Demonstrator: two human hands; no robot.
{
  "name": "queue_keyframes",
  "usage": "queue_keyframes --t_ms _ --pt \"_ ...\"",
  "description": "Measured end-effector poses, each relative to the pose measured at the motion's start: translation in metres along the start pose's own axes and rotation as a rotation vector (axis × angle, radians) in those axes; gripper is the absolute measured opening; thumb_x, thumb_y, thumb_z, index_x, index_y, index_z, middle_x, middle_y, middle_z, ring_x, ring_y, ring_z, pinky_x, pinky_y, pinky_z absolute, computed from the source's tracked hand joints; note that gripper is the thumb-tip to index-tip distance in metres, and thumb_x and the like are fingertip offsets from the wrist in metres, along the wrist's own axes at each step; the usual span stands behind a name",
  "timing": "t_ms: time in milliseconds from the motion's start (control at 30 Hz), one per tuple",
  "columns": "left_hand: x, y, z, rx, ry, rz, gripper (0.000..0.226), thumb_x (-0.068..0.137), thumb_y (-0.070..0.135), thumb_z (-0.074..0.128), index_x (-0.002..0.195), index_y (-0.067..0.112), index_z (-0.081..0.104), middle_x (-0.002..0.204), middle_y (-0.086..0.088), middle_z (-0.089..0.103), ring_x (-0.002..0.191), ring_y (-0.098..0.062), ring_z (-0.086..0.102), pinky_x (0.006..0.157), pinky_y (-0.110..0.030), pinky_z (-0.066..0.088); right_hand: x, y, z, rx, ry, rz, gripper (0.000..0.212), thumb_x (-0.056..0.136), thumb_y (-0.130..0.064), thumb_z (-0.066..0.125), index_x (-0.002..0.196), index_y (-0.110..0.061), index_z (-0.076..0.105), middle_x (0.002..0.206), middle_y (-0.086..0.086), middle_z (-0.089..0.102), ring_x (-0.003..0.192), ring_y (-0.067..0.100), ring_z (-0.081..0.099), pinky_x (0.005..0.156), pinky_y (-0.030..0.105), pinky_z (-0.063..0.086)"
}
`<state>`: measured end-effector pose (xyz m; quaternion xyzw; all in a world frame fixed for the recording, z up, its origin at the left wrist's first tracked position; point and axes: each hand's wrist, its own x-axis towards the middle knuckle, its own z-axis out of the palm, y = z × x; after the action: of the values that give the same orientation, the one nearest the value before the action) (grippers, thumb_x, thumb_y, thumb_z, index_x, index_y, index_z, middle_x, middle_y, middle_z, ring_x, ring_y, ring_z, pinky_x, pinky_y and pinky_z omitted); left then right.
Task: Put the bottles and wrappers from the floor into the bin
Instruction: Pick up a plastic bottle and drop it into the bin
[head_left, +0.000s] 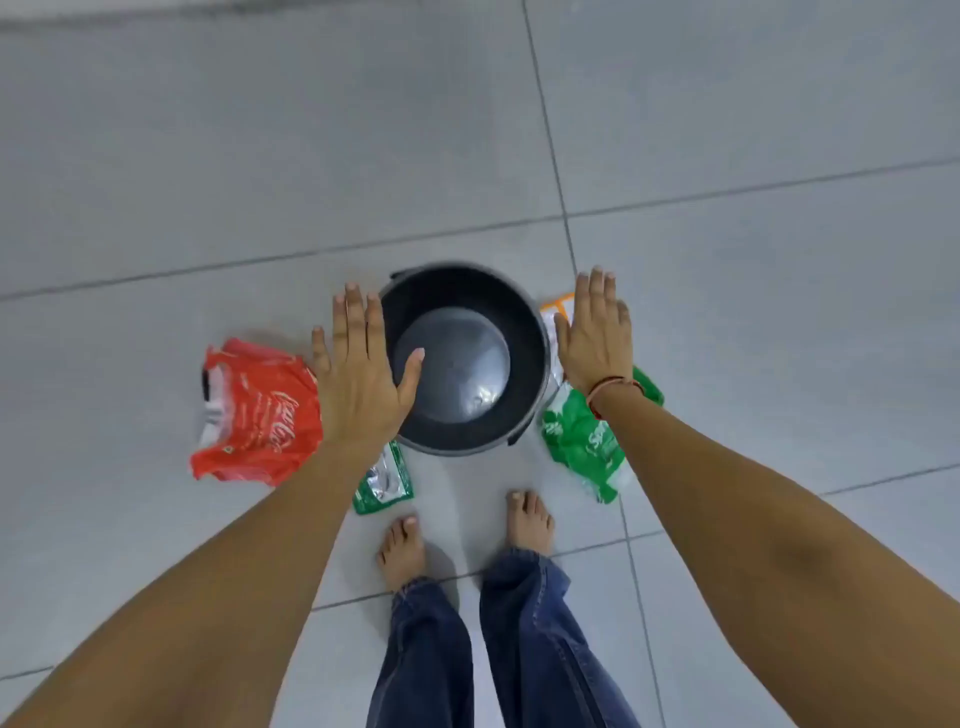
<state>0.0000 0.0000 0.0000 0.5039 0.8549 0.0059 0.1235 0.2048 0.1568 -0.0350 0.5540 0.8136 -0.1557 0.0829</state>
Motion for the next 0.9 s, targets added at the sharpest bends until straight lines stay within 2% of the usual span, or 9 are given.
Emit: queue_keyframes --t_ms 233,433,500,600,700,800,833,867,900 --pt "0.018 -0.013 0.077 -0.009 0.032 -0.064 0.074 0.097 0.050 0.030 0.150 0.004 0.007 0.159 -0.018 0.005 0.147 -0.032 0.005 0.117 -0.054 0.011 -0.024 0.031 0.129 0.111 -0.226 0.141 0.040 0.095 -0.020 0.049 0.130 -0.001 0.043 0.133 0.022 0.044 0.124 0.038 0.041 0.094 0.048 0.046" --pt "0.022 -0.015 0.085 -0.012 0.059 -0.060 0.077 0.096 0.053 0.029 0.150 0.006 0.003 0.159 -0.017 0.003 0.147 -0.033 0.001 0.118 -0.048 0.009 -0.010 0.061 0.218 0.138 -0.294 0.454 0.021 0.096 -0.025 0.041 0.115 -0.016 0.042 0.108 0.017 0.060 0.094 0.032 0.058 0.078 0.040 0.046" --pt "0.023 -0.015 0.085 -0.007 0.055 -0.060 0.077 0.096 0.053 0.029 0.150 0.006 0.002 0.159 -0.017 0.002 0.147 -0.033 0.000 0.118 -0.047 0.008 -0.084 0.073 0.286 0.567 -0.324 0.581 0.017 0.090 -0.022 0.036 0.105 -0.021 0.043 0.099 0.010 0.069 0.078 0.026 0.066 0.064 0.034 0.050" --pt "0.022 -0.015 0.084 0.000 0.038 -0.065 0.076 0.096 0.052 0.028 0.150 0.006 0.002 0.159 -0.017 0.001 0.147 -0.033 0.000 0.118 -0.047 0.008 -0.153 0.085 0.326 0.519 -0.084 0.428 0.020 0.081 -0.019 0.039 0.099 -0.014 0.045 0.088 0.010 0.072 0.065 0.024 0.069 0.054 0.030 0.052" --pt "0.021 -0.014 0.082 0.006 0.030 -0.069 0.075 0.097 0.051 0.029 0.150 0.005 0.004 0.159 -0.018 0.003 0.147 -0.034 0.001 0.118 -0.049 0.010 -0.130 0.095 0.321 0.355 0.093 0.275 0.037 0.080 -0.019 0.042 0.115 -0.012 0.036 0.090 0.014 0.072 0.068 0.029 0.071 0.057 0.034 0.054" --pt "0.021 -0.013 0.079 0.003 0.020 -0.065 0.073 0.097 0.048 0.030 0.150 0.003 0.006 0.159 -0.019 0.005 0.146 -0.035 0.003 0.118 -0.051 0.013 -0.036 0.082 0.134 0.288 0.477 0.474 0.063 0.081 -0.026 0.056 0.136 -0.016 0.026 0.102 0.014 0.058 0.084 0.029 0.065 0.074 0.030 0.048" --pt "0.021 -0.013 0.078 0.000 0.018 -0.066 0.073 0.097 0.048 0.030 0.150 0.003 0.007 0.159 -0.019 0.006 0.146 -0.035 0.004 0.117 -0.051 0.013 -0.010 0.051 0.070 0.509 0.524 0.516 0.068 0.079 -0.026 0.061 0.139 -0.015 0.032 0.103 0.010 0.052 0.086 0.023 0.059 0.075 0.025 0.044" --pt "0.022 -0.012 0.078 -0.002 0.014 -0.068 0.073 0.097 0.048 0.030 0.150 0.003 0.007 0.159 -0.019 0.006 0.146 -0.035 0.004 0.117 -0.051 0.013 -0.022 0.046 0.067 0.640 0.748 0.604 0.068 0.077 -0.022 0.066 0.138 -0.012 0.037 0.103 0.008 0.050 0.085 0.022 0.056 0.074 0.023 0.044" --pt "0.022 -0.012 0.079 -0.005 0.013 -0.069 0.073 0.097 0.048 0.030 0.150 0.003 0.007 0.159 -0.019 0.006 0.146 -0.035 0.004 0.117 -0.051 0.012 -0.046 0.033 0.063 0.699 0.756 0.628 0.065 0.076 -0.018 0.068 0.135 -0.015 0.041 0.101 0.006 0.052 0.085 0.022 0.056 0.071 0.016 0.046"
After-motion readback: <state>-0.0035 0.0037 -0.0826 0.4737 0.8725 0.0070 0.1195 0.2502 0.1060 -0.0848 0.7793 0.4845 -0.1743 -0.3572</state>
